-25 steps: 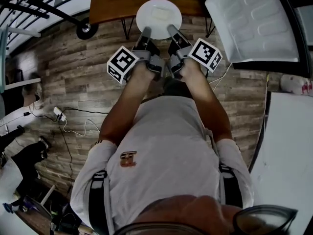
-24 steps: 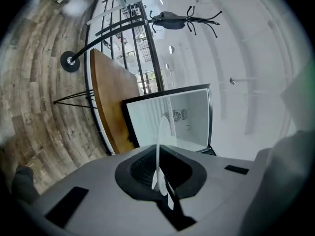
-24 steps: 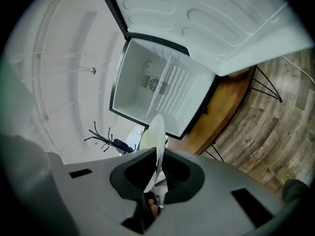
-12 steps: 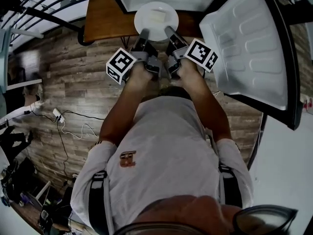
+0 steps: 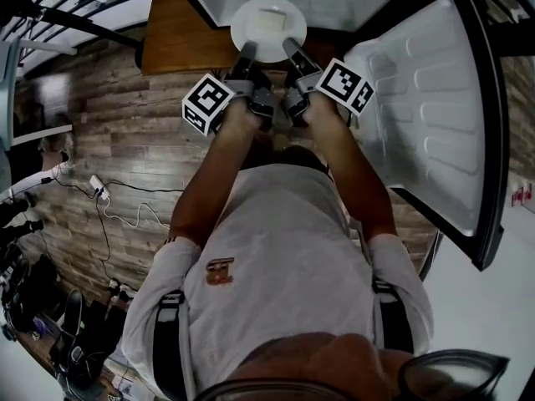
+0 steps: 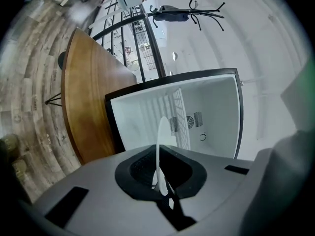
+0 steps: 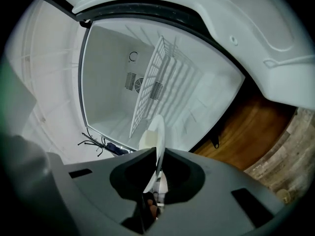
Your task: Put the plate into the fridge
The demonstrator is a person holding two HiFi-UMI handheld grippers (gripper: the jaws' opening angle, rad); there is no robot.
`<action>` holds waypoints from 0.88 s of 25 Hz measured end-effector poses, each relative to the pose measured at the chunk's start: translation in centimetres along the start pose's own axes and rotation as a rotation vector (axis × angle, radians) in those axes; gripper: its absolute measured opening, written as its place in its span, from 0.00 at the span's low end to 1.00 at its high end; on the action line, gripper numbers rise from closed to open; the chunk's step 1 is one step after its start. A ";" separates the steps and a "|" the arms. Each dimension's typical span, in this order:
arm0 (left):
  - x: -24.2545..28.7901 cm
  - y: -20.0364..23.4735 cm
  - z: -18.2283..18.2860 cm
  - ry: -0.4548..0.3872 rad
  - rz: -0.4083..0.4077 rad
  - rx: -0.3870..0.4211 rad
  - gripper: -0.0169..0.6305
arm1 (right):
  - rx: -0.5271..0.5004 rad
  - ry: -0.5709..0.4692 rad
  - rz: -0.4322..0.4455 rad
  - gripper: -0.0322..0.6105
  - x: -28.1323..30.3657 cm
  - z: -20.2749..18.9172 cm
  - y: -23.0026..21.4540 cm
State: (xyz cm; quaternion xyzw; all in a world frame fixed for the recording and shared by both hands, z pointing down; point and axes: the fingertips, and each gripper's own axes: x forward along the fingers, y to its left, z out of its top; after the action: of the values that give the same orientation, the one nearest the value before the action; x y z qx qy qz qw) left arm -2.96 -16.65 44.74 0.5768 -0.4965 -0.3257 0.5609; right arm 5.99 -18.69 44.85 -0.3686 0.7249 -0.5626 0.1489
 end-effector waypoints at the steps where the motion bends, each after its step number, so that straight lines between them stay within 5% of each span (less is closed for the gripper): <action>1: 0.8 -0.1 0.7 -0.002 0.006 -0.003 0.06 | 0.002 0.003 -0.004 0.13 1.0 0.5 0.1; 9: 0.6 2.3 0.6 0.024 0.003 0.018 0.06 | 0.000 -0.039 -0.028 0.13 1.2 -1.1 -2.0; 22: 7.5 5.0 3.6 0.078 0.018 0.022 0.06 | -0.009 -0.083 -0.098 0.14 7.4 1.7 -5.2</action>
State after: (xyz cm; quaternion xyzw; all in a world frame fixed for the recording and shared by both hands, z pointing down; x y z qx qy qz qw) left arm -5.19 -24.21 50.39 0.5907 -0.4831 -0.2925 0.5763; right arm 3.93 -25.61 50.63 -0.4273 0.7016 -0.5503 0.1492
